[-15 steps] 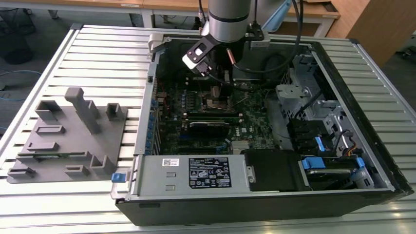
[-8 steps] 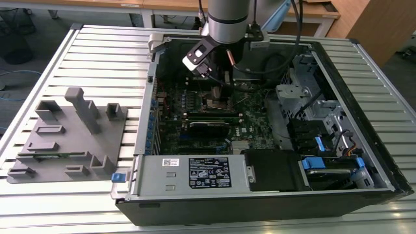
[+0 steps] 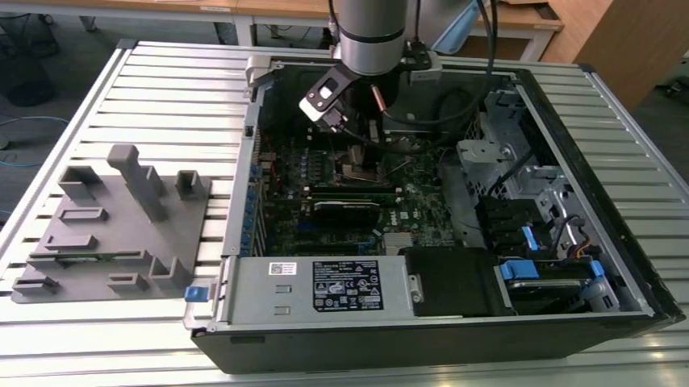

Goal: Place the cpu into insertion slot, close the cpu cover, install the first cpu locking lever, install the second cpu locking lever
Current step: 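Place the cpu into insertion slot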

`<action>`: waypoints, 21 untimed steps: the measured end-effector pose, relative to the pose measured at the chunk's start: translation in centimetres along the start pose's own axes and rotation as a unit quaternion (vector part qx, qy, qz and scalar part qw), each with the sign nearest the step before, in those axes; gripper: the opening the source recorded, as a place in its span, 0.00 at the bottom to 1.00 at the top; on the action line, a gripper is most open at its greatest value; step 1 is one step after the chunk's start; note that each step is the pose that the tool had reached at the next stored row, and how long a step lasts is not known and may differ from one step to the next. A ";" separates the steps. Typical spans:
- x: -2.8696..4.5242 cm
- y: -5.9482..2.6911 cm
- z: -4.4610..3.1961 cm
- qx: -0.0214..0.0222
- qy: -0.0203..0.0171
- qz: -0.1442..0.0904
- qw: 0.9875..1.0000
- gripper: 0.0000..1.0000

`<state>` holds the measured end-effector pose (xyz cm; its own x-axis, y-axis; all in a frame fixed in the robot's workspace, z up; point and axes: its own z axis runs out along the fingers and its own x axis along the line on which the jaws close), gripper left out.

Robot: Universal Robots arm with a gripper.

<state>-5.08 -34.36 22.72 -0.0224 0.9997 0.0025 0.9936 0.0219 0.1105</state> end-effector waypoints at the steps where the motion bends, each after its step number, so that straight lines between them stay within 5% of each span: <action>1: 0.00 -0.02 0.08 0.000 0.000 -0.001 1.000 0.54; 5: 0.00 -0.06 0.39 0.000 0.001 -0.012 1.000 0.54; 11: -0.01 -0.12 0.58 0.000 -0.002 -0.014 1.000 0.54; 16: 0.04 -0.16 0.77 0.000 -0.017 -0.016 1.000 0.54; 21: 0.05 -0.30 1.02 -0.001 -0.018 -0.013 1.000 0.54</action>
<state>-5.26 -34.31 21.68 -0.0443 0.9983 -0.0365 0.9925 0.0482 0.1127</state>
